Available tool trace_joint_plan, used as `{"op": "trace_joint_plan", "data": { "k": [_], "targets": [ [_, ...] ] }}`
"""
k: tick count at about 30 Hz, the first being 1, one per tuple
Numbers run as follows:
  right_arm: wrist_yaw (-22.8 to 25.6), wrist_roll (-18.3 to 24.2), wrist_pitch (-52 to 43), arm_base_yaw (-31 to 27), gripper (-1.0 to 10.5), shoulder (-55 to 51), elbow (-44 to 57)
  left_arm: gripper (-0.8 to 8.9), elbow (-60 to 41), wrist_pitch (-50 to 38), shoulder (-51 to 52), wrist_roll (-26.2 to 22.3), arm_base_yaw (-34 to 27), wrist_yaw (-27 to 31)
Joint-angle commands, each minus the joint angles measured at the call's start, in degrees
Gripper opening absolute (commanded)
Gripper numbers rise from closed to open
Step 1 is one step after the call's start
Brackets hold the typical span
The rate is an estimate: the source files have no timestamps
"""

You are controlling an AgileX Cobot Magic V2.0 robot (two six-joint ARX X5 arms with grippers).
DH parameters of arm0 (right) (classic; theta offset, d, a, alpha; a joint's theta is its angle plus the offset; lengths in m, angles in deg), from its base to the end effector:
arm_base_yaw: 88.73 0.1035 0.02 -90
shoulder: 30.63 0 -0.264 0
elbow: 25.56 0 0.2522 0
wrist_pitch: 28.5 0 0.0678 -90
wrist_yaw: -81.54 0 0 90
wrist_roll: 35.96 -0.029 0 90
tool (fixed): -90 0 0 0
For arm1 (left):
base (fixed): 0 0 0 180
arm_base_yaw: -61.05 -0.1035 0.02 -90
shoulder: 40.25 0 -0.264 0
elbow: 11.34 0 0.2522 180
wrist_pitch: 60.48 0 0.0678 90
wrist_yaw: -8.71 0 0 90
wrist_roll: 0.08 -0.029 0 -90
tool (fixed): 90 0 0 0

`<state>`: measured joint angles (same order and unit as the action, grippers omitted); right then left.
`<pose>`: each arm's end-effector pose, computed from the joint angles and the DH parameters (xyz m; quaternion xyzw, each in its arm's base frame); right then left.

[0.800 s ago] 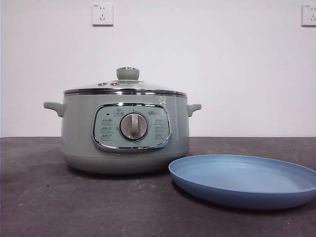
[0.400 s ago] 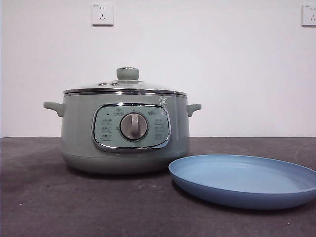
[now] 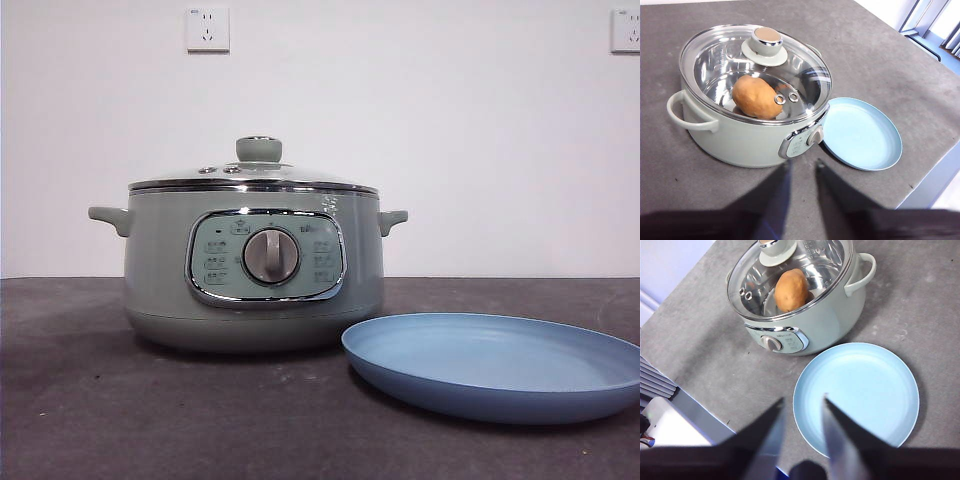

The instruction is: Take the potato out from the steamer,put the potato on the plate,close the lid

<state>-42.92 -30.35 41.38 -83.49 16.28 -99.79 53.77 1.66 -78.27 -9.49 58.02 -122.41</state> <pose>0.1292 0.0283 0.3500 0.0485 0.3353 0.3332 0.8799 0.1108 -0.0132 0.3295 -0.0388 0.2526 -0.3330 0.9076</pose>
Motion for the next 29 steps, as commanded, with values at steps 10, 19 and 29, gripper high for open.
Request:
{"op": "trace_joint_plan", "data": {
  "k": [10, 19, 29],
  "targets": [
    [0.0, -0.2, -0.3, 0.1, 6.3, 0.0, 0.0, 7.41, 0.1, -1.2, 0.1, 0.4, 0.2, 0.4],
    [0.0, -0.2, -0.3, 0.1, 6.3, 0.1, 0.0, 7.4, 1.4, -9.2, -2.7, 3.5, 4.3, 2.8],
    [0.0, -0.2, -0.4, 0.1, 6.3, 0.1, 0.0, 7.4, 13.5, -11.5, -20.2, 0.3, 15.3, 12.7]
  ]
}}
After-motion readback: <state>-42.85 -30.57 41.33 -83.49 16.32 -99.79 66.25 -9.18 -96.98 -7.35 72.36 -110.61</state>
